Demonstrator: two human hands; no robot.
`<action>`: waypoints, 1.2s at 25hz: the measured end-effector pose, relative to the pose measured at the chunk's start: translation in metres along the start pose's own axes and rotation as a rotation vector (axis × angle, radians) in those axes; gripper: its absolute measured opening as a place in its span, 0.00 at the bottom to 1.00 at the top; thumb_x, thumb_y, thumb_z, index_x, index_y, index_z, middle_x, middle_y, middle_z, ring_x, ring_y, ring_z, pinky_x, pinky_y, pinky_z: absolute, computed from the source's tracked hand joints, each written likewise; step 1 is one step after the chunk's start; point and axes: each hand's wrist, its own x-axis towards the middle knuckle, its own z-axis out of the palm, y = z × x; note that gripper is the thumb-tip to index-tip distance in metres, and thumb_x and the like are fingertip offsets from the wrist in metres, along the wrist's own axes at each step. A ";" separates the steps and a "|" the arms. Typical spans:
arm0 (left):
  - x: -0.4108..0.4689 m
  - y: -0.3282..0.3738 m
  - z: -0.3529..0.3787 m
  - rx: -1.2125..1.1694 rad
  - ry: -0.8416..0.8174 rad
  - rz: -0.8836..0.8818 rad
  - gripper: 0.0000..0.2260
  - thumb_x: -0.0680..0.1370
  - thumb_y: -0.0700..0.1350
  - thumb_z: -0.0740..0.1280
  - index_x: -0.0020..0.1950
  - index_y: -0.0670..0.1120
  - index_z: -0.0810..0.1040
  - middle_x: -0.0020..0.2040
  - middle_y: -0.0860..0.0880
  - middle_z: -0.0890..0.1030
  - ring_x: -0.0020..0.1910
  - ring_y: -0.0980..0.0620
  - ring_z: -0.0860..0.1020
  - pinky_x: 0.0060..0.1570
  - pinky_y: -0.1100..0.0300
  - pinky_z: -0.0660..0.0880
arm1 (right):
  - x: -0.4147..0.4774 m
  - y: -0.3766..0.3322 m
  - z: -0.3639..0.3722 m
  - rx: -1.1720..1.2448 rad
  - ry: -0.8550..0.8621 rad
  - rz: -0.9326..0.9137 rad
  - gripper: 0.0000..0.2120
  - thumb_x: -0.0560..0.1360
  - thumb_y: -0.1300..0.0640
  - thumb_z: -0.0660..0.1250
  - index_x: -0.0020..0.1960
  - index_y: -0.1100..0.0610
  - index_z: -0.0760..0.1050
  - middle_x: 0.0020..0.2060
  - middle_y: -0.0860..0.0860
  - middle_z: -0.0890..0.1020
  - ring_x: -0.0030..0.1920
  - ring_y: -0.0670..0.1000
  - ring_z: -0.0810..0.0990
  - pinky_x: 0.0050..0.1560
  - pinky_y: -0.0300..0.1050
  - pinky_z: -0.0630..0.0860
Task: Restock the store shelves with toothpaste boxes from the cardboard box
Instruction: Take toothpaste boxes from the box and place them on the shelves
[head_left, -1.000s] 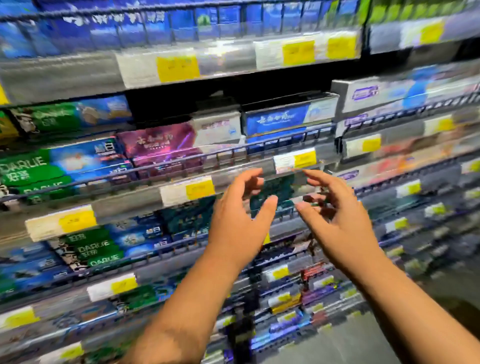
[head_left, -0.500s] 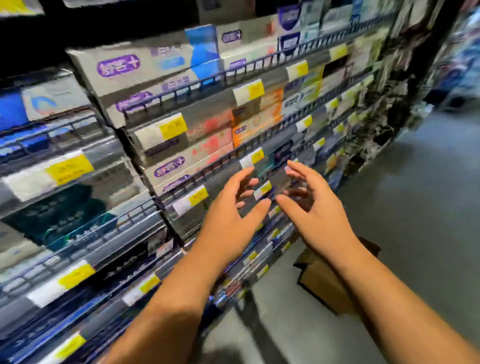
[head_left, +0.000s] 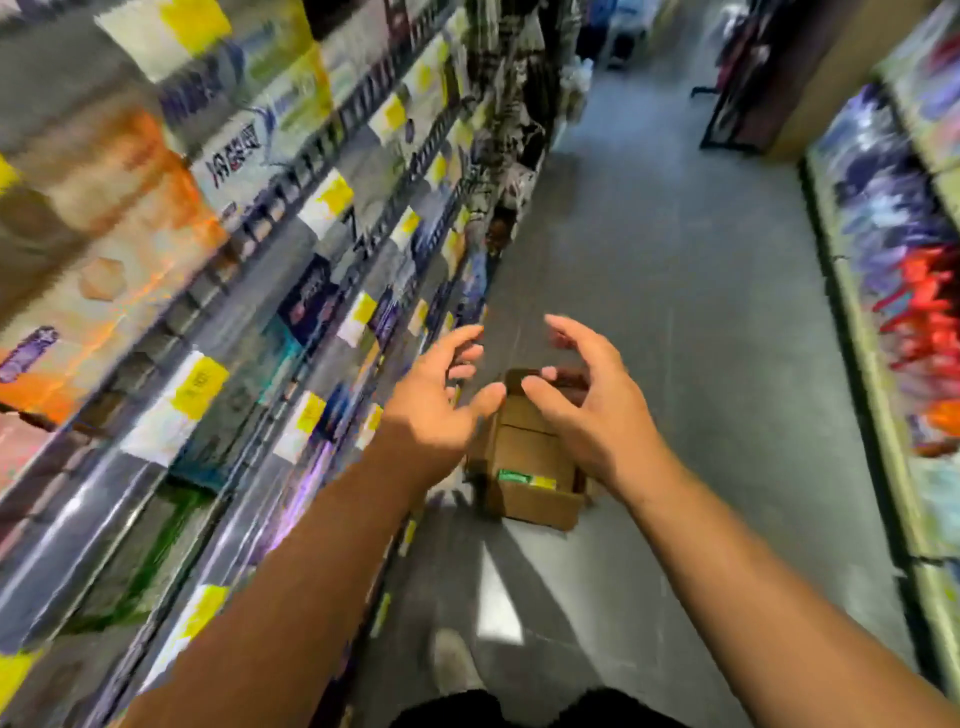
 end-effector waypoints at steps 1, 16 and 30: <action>0.016 -0.008 0.005 0.019 -0.023 -0.001 0.25 0.68 0.52 0.71 0.62 0.60 0.66 0.58 0.50 0.76 0.52 0.59 0.75 0.55 0.68 0.71 | 0.009 0.011 -0.001 -0.021 0.011 0.044 0.26 0.72 0.58 0.71 0.64 0.41 0.67 0.59 0.48 0.73 0.50 0.49 0.78 0.53 0.36 0.74; 0.226 -0.209 0.141 0.356 -0.277 -0.344 0.21 0.75 0.44 0.70 0.68 0.49 0.72 0.59 0.50 0.76 0.55 0.57 0.74 0.57 0.62 0.72 | 0.157 0.293 -0.022 -0.209 -0.085 0.531 0.26 0.75 0.55 0.68 0.70 0.46 0.64 0.63 0.49 0.71 0.53 0.53 0.78 0.51 0.54 0.80; 0.314 -0.572 0.249 0.877 -0.708 -0.333 0.15 0.76 0.47 0.67 0.64 0.51 0.76 0.59 0.47 0.79 0.56 0.46 0.78 0.53 0.53 0.76 | 0.163 0.670 0.116 -0.580 -0.463 0.647 0.18 0.73 0.54 0.67 0.61 0.56 0.70 0.59 0.59 0.70 0.51 0.61 0.77 0.48 0.51 0.77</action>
